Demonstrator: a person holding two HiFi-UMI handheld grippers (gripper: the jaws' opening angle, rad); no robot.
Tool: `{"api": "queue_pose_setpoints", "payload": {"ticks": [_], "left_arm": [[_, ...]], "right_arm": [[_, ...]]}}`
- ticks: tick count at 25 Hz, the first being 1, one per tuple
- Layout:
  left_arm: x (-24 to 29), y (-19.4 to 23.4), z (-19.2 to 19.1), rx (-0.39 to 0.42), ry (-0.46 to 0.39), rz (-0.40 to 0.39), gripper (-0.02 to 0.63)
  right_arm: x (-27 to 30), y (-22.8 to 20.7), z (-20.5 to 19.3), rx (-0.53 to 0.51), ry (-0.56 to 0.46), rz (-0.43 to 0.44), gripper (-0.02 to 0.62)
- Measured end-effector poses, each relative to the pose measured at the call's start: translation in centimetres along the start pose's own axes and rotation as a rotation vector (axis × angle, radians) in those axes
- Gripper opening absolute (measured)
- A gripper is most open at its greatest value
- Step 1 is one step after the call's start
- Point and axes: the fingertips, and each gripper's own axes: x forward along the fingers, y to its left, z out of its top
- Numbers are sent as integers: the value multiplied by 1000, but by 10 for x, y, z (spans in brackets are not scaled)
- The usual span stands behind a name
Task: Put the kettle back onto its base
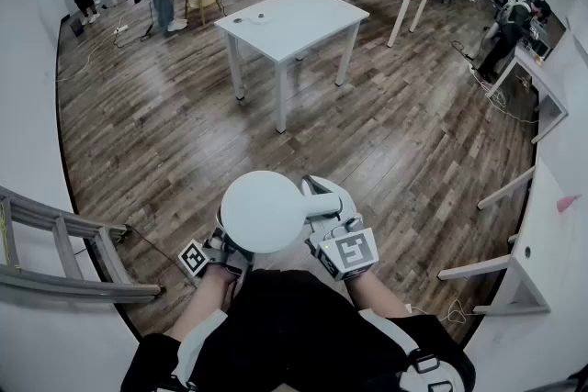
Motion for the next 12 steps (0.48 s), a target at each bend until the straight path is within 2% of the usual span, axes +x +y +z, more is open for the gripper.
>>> {"api": "queue_pose_setpoints", "payload": {"ticks": [9, 12], "left_arm": [[0, -7, 17, 5, -6, -8, 241], [-6, -8, 25, 1, -18, -5, 241]], "right_arm": [[15, 4, 0, -7, 4, -10, 5], [23, 17, 1, -5, -4, 30, 5]]}}
